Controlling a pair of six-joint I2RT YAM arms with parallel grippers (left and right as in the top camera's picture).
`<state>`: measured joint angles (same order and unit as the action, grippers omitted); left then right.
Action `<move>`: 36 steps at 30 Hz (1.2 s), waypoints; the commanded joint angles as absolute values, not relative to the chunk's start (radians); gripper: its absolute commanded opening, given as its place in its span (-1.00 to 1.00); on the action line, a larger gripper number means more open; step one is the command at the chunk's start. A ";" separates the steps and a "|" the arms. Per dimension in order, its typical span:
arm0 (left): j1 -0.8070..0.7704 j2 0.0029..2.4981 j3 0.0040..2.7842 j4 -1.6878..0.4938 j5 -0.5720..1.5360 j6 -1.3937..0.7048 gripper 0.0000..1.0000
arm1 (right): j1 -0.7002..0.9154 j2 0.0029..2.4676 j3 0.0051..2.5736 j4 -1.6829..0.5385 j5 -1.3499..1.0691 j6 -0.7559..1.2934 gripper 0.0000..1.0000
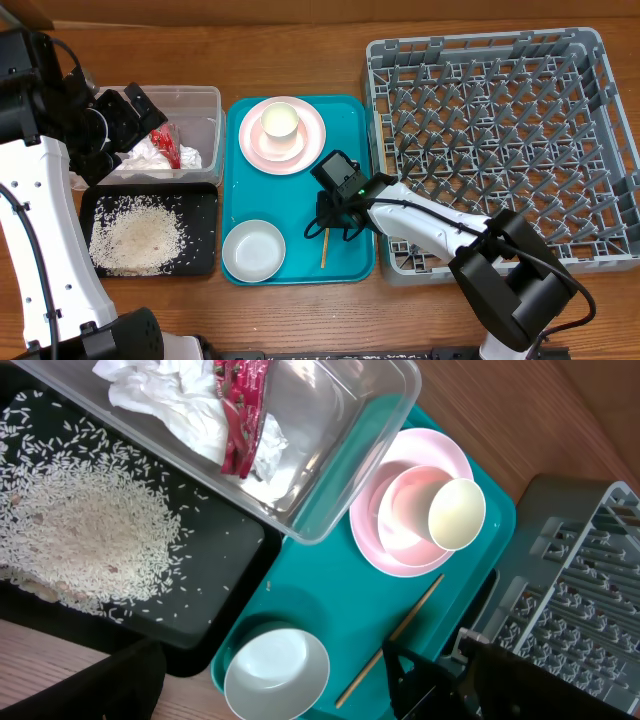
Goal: Sort waste into correct bins and load items into the dishwasher
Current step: 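Grasp the second wooden chopstick with the right gripper, then carry the second chopstick into the grey dish rack and release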
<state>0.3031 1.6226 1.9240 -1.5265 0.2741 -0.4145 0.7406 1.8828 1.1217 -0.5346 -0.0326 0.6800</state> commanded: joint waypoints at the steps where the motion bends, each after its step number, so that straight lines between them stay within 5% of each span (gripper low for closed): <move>1: 0.307 1.621 1.937 -1.525 0.281 -0.396 1.00 | 0.744 1.865 1.120 -0.540 0.015 0.674 -0.68; 36: 0.307 1.621 1.937 -1.525 0.281 -0.396 1.00 | 0.748 1.909 1.120 -0.480 0.119 0.674 -0.69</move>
<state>0.3031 1.6226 1.9244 -1.5265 0.2741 -0.4145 0.7422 1.8938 1.1217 -0.4820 0.1055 0.6796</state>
